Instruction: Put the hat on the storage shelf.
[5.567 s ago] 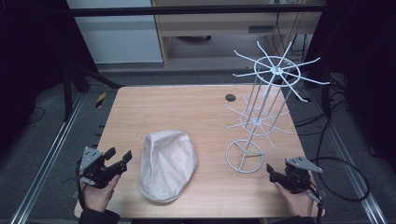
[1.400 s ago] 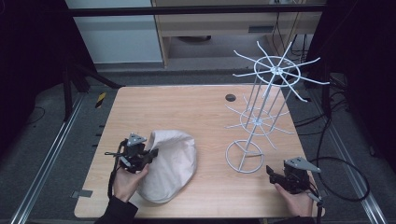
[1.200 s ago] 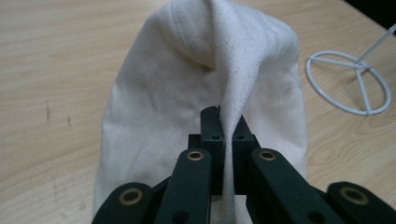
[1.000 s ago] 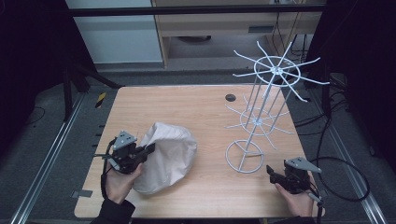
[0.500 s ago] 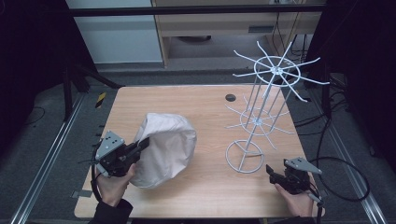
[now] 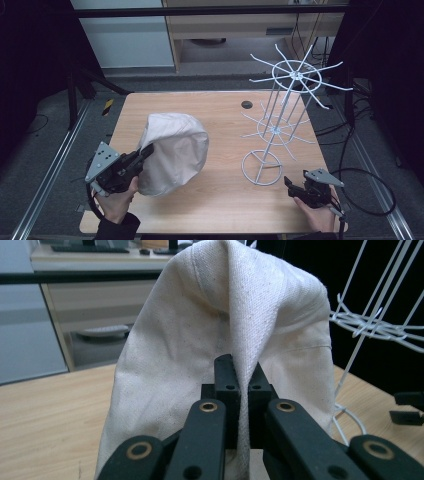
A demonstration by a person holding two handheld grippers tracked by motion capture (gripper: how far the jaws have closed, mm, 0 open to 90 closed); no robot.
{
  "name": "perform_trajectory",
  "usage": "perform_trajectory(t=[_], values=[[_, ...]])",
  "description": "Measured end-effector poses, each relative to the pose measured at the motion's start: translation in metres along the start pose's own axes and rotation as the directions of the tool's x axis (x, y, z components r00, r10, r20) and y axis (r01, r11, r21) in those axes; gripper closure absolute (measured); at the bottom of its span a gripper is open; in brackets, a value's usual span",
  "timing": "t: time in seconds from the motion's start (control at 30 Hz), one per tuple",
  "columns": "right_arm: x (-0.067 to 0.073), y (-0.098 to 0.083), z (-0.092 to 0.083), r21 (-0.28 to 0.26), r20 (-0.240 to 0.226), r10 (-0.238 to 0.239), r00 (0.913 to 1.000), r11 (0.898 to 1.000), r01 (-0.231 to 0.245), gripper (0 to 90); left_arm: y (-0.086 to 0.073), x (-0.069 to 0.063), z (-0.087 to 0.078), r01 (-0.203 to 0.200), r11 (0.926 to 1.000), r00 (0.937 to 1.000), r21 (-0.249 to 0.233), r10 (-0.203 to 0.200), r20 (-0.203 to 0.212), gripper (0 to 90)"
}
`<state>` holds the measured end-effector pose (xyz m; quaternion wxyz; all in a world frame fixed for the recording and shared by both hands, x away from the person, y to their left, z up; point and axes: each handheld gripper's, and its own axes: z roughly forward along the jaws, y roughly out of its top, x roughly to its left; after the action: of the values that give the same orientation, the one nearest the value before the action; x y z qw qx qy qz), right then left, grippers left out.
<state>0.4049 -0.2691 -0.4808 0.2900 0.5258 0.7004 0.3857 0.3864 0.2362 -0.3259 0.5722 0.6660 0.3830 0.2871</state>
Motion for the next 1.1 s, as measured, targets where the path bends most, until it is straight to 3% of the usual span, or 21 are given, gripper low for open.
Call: perform_trajectory(t=[0.5,0.7,0.87,1.1], values=[[0.003,-0.001,0.0,-0.005,-0.002,-0.017,0.9999,1.0,0.017,25.6,0.02,-0.005,-0.014,0.0,0.9932,0.9996,-0.116,0.004,0.028,88.8],[0.002,-0.001,-0.001,-0.007,-0.002,-0.01,1.0,1.0,0.01,25.4,0.03,-0.004,-0.017,0.027,0.9835,0.9984,-0.179,-0.018,0.054,88.8],[0.002,-0.001,0.0,-0.011,0.003,-0.021,0.9998,1.0,0.021,25.2,0.039,-0.006,-0.015,0.054,0.969,0.9962,-0.241,-0.036,0.079,88.8],[0.001,-0.001,0.0,-0.01,0.003,-0.018,0.9998,1.0,0.018,24.9,0.047,-0.009,-0.009,0.081,0.9555,0.9934,-0.284,-0.054,0.101,88.8]])
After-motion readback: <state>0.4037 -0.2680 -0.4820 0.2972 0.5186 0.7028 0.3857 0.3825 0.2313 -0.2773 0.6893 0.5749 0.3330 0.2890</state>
